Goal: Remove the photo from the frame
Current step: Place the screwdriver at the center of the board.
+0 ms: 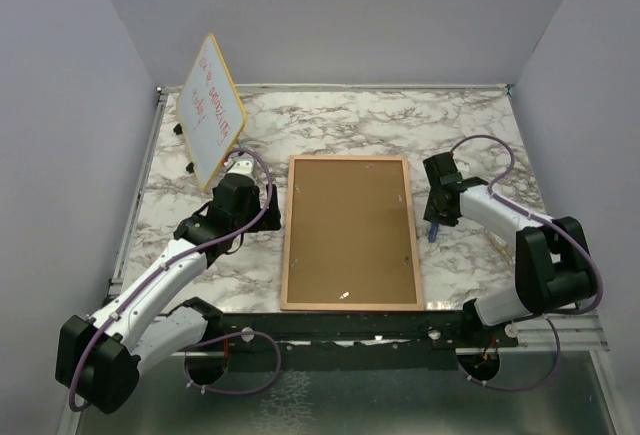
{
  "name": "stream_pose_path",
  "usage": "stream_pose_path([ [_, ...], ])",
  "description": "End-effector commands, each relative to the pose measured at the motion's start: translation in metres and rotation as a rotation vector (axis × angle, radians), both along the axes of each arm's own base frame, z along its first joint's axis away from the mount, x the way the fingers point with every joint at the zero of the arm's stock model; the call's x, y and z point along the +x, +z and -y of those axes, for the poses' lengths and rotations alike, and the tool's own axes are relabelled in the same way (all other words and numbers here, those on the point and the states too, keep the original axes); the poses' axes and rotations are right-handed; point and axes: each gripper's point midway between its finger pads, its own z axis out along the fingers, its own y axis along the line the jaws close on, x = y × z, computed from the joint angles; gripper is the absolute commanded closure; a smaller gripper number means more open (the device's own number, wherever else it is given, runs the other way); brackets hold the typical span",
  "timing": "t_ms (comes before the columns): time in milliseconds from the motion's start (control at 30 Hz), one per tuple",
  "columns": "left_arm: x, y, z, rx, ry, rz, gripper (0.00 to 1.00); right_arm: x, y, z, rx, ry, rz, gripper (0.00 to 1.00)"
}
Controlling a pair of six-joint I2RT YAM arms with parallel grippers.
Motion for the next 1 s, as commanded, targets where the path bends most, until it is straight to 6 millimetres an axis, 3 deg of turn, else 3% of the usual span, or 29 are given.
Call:
stream_pose_path([
  [0,0.002,0.012,0.008,-0.029,-0.023,0.025,0.01,-0.002,0.012,0.001,0.018,-0.012,0.017,0.62],
  [967,0.003,0.012,0.008,-0.029,-0.022,0.026,0.01,-0.017,0.009,-0.009,0.108,-0.027,0.041,0.54],
])
